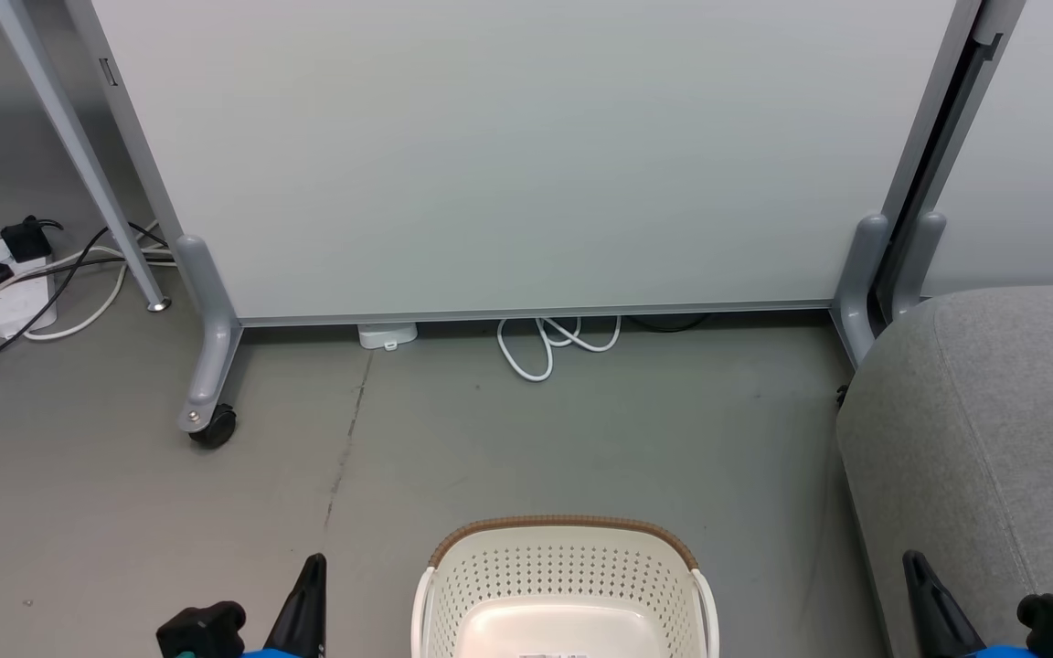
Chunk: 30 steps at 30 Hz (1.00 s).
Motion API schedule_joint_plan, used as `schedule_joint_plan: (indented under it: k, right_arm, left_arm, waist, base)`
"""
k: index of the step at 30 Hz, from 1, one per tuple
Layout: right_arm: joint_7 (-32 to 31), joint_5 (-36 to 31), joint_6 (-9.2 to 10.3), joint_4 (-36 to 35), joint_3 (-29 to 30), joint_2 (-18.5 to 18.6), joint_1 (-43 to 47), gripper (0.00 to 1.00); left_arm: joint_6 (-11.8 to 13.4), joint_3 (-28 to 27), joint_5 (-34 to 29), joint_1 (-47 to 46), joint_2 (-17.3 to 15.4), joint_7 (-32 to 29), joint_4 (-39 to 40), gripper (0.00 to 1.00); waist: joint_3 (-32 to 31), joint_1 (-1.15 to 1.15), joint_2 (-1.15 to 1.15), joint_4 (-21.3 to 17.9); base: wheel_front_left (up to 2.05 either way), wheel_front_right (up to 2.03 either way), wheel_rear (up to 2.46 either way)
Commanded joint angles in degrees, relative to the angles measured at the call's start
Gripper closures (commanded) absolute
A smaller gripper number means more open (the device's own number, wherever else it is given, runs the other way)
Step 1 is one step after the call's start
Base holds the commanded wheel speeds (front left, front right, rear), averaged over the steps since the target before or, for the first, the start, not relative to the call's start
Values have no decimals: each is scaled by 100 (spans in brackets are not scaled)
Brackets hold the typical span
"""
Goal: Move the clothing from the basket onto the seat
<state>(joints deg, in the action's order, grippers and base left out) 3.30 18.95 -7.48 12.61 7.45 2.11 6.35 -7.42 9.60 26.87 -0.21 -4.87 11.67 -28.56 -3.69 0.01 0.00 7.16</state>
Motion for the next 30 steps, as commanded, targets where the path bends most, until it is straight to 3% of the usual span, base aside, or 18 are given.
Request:
schedule_joint_plan:
  k: [1,30]
  right_arm:
    - [-26,263,0,-74,-3,28,-181,100]
    - [-372,2873,-1,-11,-43,54,-598,100]
  left_arm:
    - [-1,-96,221,-195,13,-45,148,100]
    - [-4,-663,2550,-367,78,-700,645,100]
  waist:
    - [5,0,0,-10]
    - [103,0,0,-190]
  base:
    - [0,0,0]
    - [0,0,0]
